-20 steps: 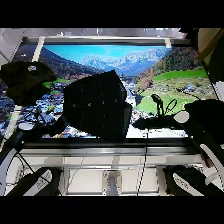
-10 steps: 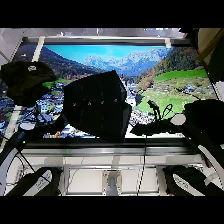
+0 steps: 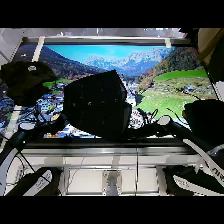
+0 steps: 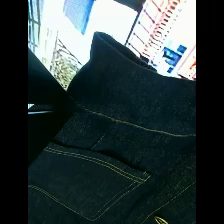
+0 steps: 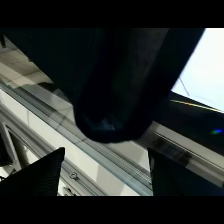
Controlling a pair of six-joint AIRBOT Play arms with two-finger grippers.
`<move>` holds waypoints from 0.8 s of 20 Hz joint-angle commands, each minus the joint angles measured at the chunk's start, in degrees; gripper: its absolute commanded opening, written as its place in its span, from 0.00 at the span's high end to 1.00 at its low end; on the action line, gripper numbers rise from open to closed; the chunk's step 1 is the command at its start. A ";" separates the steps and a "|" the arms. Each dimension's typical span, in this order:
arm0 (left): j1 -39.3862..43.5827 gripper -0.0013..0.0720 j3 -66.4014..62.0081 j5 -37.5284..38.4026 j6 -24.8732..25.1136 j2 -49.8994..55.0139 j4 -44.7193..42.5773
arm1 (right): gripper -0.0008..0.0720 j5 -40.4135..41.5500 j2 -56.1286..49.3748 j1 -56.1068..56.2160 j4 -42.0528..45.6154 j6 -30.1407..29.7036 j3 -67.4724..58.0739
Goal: Fold the clothes and pants, and hang the long-sleeved shirts on hangers.
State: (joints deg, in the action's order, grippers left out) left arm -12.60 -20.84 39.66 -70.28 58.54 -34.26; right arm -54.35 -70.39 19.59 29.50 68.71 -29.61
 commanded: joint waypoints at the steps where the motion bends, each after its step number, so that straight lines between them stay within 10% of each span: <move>1: 0.00 0.96 0.02 0.02 0.02 0.02 0.04 | 0.18 1.27 -2.27 0.68 -4.33 -2.54 -0.90; 16: 0.00 0.96 0.02 0.02 0.02 0.02 0.04 | 0.25 9.75 -2.27 0.79 3.80 8.83 -0.90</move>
State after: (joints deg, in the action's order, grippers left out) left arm -12.60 -20.84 39.72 -70.28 58.54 -34.20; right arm -46.65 -72.64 20.34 32.42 75.90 -30.48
